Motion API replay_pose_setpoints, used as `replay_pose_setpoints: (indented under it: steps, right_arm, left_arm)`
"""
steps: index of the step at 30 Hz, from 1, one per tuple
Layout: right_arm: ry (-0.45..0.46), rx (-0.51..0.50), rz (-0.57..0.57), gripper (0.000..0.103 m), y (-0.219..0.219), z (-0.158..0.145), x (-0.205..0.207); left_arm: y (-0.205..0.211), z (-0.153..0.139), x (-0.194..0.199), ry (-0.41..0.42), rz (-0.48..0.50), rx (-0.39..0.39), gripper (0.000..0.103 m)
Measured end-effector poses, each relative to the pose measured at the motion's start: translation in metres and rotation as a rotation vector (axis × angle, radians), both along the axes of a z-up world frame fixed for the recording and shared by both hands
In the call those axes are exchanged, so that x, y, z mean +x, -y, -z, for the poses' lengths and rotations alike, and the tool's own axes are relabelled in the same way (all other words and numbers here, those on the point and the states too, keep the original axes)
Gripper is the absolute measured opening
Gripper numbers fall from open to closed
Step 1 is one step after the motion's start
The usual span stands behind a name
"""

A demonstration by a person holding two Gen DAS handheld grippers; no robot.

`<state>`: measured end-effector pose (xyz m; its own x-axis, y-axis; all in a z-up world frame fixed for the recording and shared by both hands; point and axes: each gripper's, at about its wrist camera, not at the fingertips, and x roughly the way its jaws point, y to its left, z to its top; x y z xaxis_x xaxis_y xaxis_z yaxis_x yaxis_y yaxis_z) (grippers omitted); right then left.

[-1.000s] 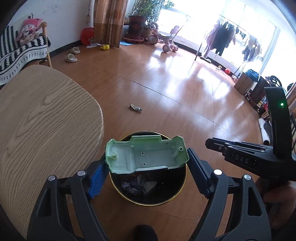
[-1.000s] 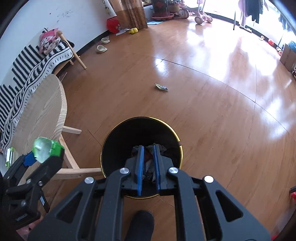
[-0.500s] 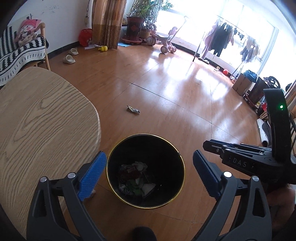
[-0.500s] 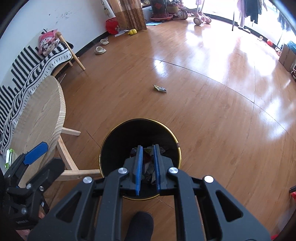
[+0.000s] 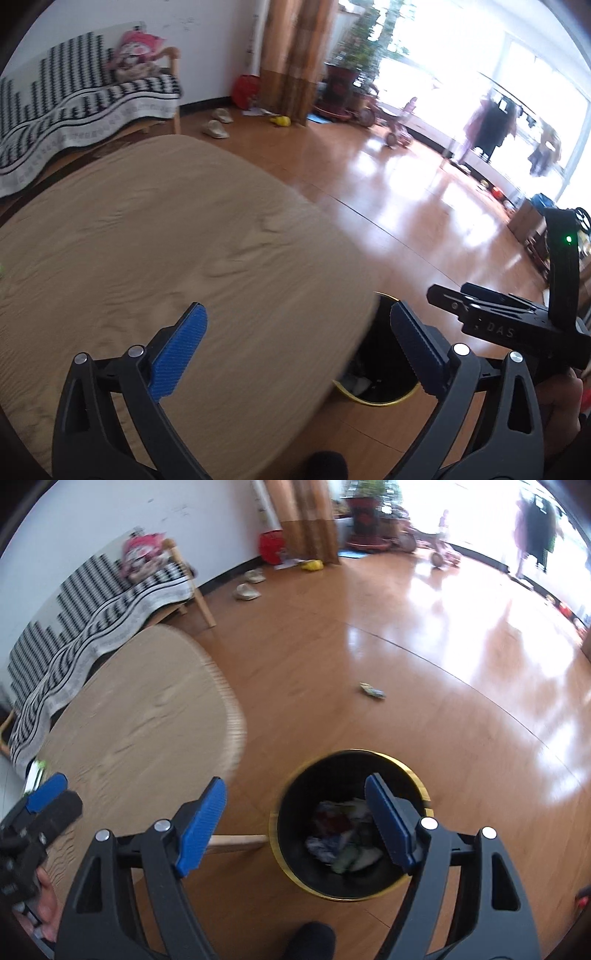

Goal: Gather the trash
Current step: 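Open both tools over the bin to drop the tray and wrapper, then move both open tools back to the table toward the white trash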

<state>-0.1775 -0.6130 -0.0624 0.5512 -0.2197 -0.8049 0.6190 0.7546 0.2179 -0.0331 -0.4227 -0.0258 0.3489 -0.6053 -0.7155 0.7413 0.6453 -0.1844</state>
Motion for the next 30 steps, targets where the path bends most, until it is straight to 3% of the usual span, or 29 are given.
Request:
replay_pose_setpoints:
  steps: [7, 17, 21, 26, 30]
  right_arm:
    - [0.028, 0.006, -0.186, 0.076, -0.085, -0.017, 0.093]
    - [0.062, 0.103, -0.405, 0.077, -0.230, -0.029, 0.218]
    - [0.055, 0.094, -0.464, 0.079, -0.277, -0.027, 0.249]
    - [0.044, 0.076, -0.500, 0.080, -0.311, -0.020, 0.275]
    - [0.052, 0.112, -0.512, 0.080, -0.322, -0.016, 0.293]
  left_arm:
    - [-0.119, -0.015, 0.067, 0.026, -0.248, 0.027, 0.096]
    - [-0.314, 0.003, 0.160, -0.004, -0.668, 0.088, 0.096]
    - [-0.350, 0.022, 0.188, -0.059, -0.756, 0.092, 0.096]
    - [-0.350, 0.040, 0.203, -0.063, -0.755, 0.135, 0.096]
    - [-0.349, 0.050, 0.207, -0.079, -0.737, 0.144, 0.070]
